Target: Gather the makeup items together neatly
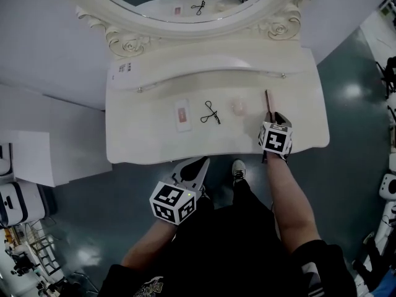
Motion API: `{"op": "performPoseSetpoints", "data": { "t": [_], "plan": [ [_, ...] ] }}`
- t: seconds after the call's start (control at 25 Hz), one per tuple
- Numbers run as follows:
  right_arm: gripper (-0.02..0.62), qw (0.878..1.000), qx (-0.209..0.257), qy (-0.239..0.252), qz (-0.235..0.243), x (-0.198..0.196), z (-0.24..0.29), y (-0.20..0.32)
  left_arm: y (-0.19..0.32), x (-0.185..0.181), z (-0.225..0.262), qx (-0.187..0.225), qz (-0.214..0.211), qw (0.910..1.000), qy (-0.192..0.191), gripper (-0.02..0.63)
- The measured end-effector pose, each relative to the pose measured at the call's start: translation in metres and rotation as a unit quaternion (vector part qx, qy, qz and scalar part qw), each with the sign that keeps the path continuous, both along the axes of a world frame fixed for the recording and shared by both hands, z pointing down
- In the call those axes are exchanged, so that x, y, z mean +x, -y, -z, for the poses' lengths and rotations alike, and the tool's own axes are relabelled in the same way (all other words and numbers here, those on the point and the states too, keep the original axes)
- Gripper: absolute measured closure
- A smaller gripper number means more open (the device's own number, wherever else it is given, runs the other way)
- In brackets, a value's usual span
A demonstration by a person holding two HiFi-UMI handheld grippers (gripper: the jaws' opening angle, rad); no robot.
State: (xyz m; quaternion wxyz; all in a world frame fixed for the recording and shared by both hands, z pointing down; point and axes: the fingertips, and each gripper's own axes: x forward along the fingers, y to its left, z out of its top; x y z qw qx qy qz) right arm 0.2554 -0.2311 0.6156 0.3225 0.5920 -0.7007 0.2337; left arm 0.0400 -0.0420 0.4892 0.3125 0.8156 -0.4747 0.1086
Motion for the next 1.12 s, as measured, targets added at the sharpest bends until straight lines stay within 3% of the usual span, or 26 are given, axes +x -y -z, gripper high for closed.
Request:
{"op": "performPoseSetpoints", "data": {
  "t": [0.28,0.36,0.56,0.6,0.68,0.72,0.88,1.12],
  "plan": [
    [0.490,1.000,0.001,-0.010,0.011,-0.003,-0.002,0.000,-0.006,-0.008,0.002,0.002,-0.002,1.0000,0.004,0.598],
    [0.441,1.000,0.006,-0.006,0.012,-0.003,0.001,0.000,-0.008,-0.010,0.003,0.004,-0.003,1.0000,0.006,0.598],
    [0.433,0.998,0.064,0.014,-0.003,-0.001,0.033,-0.005,-0.014,-0.017,0.006,0.009,-0.003,0.9999,0.006,0.598],
    [0.436,0.996,0.081,0.024,-0.004,-0.002,0.043,-0.008,-0.015,-0.018,0.007,0.012,-0.003,0.9999,0.006,0.598],
    [0.545,0.992,0.112,0.052,-0.004,-0.005,0.066,-0.016,-0.016,-0.021,0.009,0.016,-0.004,0.9998,0.007,0.598],
    [0.562,0.990,0.124,0.070,-0.002,-0.009,0.077,-0.021,-0.018,-0.023,0.011,0.018,-0.004,0.9998,0.007,0.598],
    [0.566,0.980,0.154,0.126,0.007,-0.023,0.121,-0.042,-0.021,-0.036,0.017,0.027,0.000,0.9996,0.004,0.598],
    [0.566,0.968,0.187,0.167,0.013,-0.042,0.172,-0.083,-0.029,-0.056,0.026,0.041,0.006,0.9991,0.000,0.598]
  ]
}}
